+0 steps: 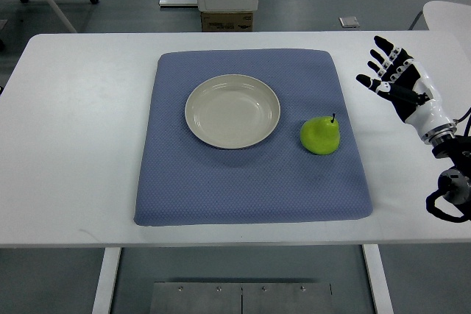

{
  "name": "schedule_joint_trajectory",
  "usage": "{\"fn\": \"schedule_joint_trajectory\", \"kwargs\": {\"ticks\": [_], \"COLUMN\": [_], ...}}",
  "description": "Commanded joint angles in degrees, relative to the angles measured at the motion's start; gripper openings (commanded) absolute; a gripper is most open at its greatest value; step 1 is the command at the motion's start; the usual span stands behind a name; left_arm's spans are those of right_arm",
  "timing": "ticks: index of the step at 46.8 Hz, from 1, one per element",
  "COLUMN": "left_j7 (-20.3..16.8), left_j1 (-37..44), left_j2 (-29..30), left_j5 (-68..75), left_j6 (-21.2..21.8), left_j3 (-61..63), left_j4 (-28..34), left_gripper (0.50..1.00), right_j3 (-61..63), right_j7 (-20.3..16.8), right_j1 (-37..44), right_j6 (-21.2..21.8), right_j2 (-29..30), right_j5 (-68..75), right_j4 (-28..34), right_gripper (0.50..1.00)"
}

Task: Place pear on plate with right hand
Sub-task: 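Open the right hand and move it down toward the green pear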

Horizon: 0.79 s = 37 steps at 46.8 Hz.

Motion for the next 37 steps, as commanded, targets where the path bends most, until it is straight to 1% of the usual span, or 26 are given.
{"fn": "schedule_joint_trajectory", "kwargs": {"ticks": [1, 11, 37], "left_j7": [0.0, 0.0, 0.0], "left_j1": [0.0, 0.0, 0.0], "left_j2": [0.0, 0.0, 0.0], "left_j5": [0.0, 0.0, 0.0], "left_j6": [0.0, 0.1, 0.1], "left_j3": [0.1, 0.0, 0.0], "left_j4": [0.0, 0.0, 0.0], "left_gripper": [1.0, 1.0, 1.0], "right_j3": [-1.3, -5.4, -7.2], "right_j7": [0.0, 0.0, 0.0], "right_j1": [0.0, 0.2, 0.4], "right_j6": [0.0, 0.0, -0.6], "right_j2": [-0.9, -2.6, -1.8], "right_j5": [-0.3, -2.4, -14.6], "right_j4": [0.9, 2.6, 3.0], "right_gripper": [0.989, 0.989, 0.991]}}
